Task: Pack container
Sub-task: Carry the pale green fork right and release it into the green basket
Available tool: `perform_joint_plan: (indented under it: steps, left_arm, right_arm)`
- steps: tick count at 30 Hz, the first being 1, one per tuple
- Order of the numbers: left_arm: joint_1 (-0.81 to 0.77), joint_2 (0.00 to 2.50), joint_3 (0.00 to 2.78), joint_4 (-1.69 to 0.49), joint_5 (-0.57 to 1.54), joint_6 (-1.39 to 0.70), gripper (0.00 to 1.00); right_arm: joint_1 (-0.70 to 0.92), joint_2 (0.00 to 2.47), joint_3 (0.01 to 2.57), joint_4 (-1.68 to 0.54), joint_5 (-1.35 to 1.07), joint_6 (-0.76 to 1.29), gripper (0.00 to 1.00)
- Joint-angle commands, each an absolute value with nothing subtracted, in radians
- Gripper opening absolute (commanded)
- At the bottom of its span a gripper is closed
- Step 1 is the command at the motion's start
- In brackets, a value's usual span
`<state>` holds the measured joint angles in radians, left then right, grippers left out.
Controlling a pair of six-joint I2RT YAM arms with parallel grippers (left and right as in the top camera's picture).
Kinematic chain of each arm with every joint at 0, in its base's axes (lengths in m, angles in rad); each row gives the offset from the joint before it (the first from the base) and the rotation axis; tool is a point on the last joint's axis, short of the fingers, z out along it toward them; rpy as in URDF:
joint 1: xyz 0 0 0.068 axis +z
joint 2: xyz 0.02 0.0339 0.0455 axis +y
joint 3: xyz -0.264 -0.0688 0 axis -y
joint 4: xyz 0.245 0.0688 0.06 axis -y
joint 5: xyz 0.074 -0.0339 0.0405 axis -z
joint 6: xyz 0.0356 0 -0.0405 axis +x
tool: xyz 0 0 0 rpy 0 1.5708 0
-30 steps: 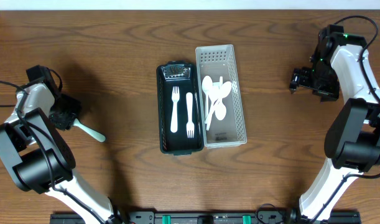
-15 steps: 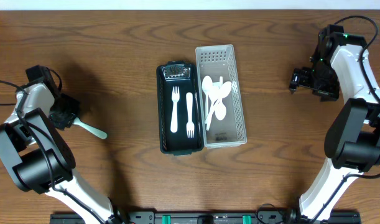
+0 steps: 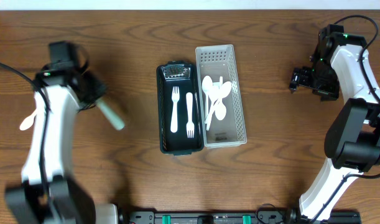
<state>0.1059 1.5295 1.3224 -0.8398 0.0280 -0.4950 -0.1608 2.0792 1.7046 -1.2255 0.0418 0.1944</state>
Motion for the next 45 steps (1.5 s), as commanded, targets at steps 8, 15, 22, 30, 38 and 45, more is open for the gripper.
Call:
perform_joint_plan:
  steps: [8, 15, 22, 30, 38, 45]
  left_arm:
    - [-0.354, 1.375, 1.422, -0.806, 0.034, -0.454, 0.06]
    - [-0.458, 1.528, 1.422, -0.841, 0.035, -0.299, 0.06]
    - [-0.461, 1.724, 1.422, -0.817, 0.041, -0.300, 0.06]
    - [-0.461, 1.885, 1.422, -0.817, 0.060, -0.304, 0.32]
    - [-0.461, 1.866, 1.435, -0.812, 0.037, -0.229, 0.36]
    - [-0.460, 1.720, 1.560, -0.876, -0.171, -0.164, 0.36]
  right_arm:
    - [-0.162, 2.072, 1.715, -1.224, 0.048, 0.201, 0.96]
    - [-0.163, 2.072, 1.715, -1.222, 0.048, 0.201, 0.97]
    - [-0.163, 2.072, 1.715, -1.224, 0.048, 0.200, 0.97]
    - [-0.163, 2.072, 1.715, -1.235, 0.049, 0.178, 0.97]
    - [-0.163, 2.072, 1.715, -1.230, 0.048, 0.177, 0.97]
    - [-0.163, 2.072, 1.715, -1.230, 0.048, 0.159, 0.97]
